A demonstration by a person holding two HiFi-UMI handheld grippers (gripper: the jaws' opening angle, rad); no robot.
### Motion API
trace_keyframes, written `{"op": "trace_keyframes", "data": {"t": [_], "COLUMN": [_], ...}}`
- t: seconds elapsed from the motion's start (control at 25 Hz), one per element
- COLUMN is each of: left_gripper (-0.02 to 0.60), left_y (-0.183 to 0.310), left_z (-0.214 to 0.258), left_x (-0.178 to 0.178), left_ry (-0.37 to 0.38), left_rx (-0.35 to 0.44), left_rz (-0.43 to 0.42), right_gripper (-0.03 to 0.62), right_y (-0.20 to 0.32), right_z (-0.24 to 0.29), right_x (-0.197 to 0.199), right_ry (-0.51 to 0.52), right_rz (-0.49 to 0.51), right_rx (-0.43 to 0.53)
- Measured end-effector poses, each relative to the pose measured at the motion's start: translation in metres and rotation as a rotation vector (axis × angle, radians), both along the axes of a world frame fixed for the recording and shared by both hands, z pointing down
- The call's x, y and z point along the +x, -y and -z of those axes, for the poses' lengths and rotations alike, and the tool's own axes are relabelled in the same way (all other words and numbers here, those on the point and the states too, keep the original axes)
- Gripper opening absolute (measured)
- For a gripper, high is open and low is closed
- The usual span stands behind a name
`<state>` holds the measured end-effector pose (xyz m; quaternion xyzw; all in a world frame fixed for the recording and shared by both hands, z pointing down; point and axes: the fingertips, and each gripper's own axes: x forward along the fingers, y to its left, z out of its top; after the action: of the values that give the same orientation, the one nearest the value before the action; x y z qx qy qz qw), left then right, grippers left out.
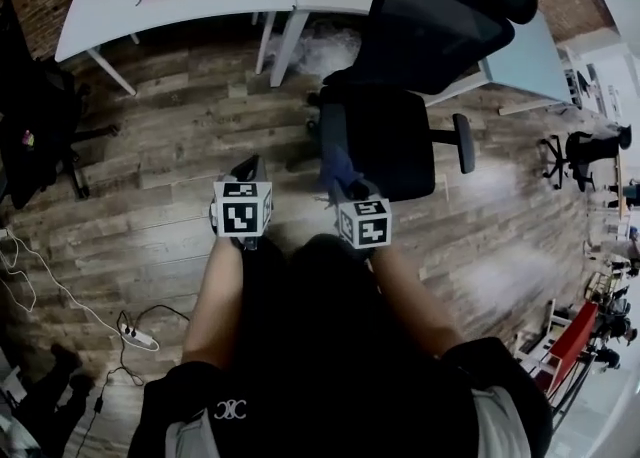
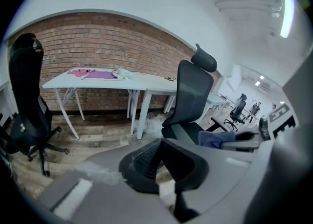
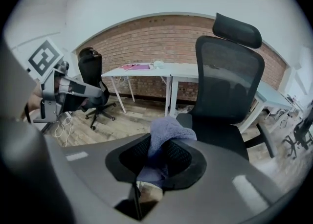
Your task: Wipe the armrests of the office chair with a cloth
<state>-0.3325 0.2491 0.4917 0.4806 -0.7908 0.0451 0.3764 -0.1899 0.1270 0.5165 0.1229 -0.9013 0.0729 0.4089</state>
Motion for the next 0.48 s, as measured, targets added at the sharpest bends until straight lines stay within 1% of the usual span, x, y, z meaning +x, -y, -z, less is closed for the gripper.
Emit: {"op": "trace_keyframes", "data": {"t": [0.12, 0.24, 0.4, 0.48], "left_gripper": [0.006, 0.006, 0.006, 0.006], "left_y": [0.012, 0.022, 0.028, 0.032], "left_z": [-0.007, -0.016, -0.030, -0.035], "left_x": [0.000, -0.002, -0.008, -0.010], "left_ry": [-0.020, -0.033, -0.053, -0.053], "left_rx": [-0.014, -0.032, -0.060, -0.079], "left_rz": [-0.044, -0.068, -0.087, -0.104], "right_gripper": [0.086, 0.086, 0.086, 0.086], "right_y": [0.010, 0.016, 0.008, 0.003], "right_z": [-0.020, -0.047, -0.085, -0.105], "right_x": [0.006, 0.016, 0.029, 0.037], "right_ry": [-0.063, -0.134, -0.228, -0.272], "right_rz": [-0.030, -0.056, -0.065, -0.075], "right_rx": [-0.008, -0.031, -0.082, -0.126]}}
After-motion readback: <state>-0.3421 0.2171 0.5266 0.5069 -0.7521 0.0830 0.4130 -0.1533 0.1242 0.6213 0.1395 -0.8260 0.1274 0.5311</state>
